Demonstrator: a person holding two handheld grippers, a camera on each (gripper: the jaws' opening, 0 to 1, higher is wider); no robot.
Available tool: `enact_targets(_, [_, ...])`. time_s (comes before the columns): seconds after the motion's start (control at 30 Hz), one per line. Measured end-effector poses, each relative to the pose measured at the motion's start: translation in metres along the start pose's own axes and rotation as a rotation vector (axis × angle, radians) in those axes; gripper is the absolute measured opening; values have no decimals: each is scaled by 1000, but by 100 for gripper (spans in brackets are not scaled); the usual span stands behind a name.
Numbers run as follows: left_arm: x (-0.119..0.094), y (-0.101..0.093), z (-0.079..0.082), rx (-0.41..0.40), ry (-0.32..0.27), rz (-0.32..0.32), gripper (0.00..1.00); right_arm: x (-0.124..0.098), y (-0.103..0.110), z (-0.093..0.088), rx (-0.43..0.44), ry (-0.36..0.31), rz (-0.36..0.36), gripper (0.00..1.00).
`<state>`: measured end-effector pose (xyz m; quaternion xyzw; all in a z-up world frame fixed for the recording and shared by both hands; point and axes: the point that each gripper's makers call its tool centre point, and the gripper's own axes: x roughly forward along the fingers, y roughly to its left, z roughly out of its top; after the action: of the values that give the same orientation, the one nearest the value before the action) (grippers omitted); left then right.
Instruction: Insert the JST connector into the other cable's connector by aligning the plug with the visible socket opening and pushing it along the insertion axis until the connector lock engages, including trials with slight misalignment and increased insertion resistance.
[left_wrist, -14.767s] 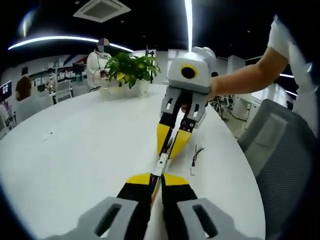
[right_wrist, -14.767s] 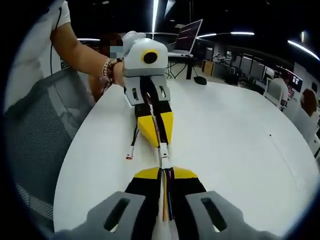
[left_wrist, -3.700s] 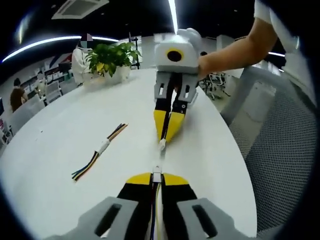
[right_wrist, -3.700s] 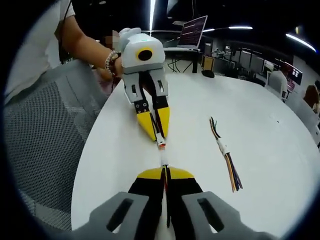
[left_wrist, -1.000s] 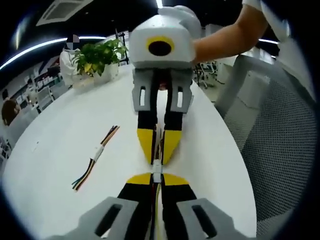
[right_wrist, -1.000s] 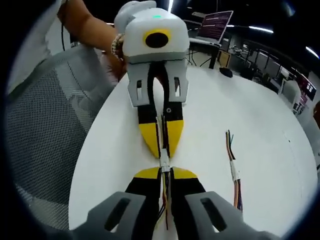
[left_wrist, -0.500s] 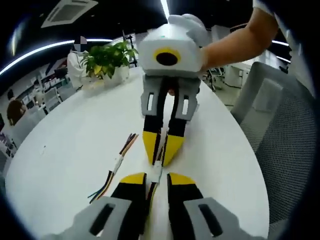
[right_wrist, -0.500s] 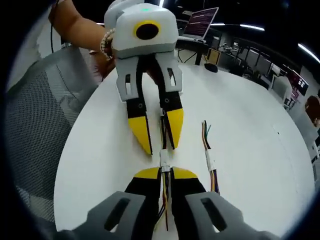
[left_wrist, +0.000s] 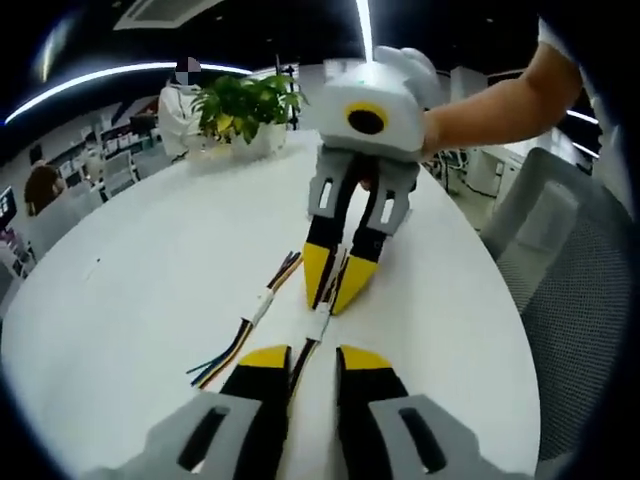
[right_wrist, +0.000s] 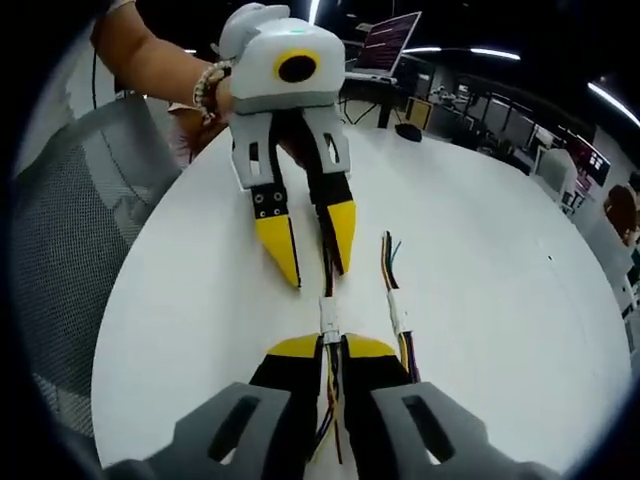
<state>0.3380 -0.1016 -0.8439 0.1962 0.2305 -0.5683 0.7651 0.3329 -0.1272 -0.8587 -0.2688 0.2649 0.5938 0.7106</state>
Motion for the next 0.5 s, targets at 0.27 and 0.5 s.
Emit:
enact_targets(0.27, [-25,-1,37,-158,-166,2,22,-28,-9,19,71,-101,-88,16])
enact_targets(0.5, [-70,2,72,-249,-285,52,49,-88,-12,60,146,-319,-259,41])
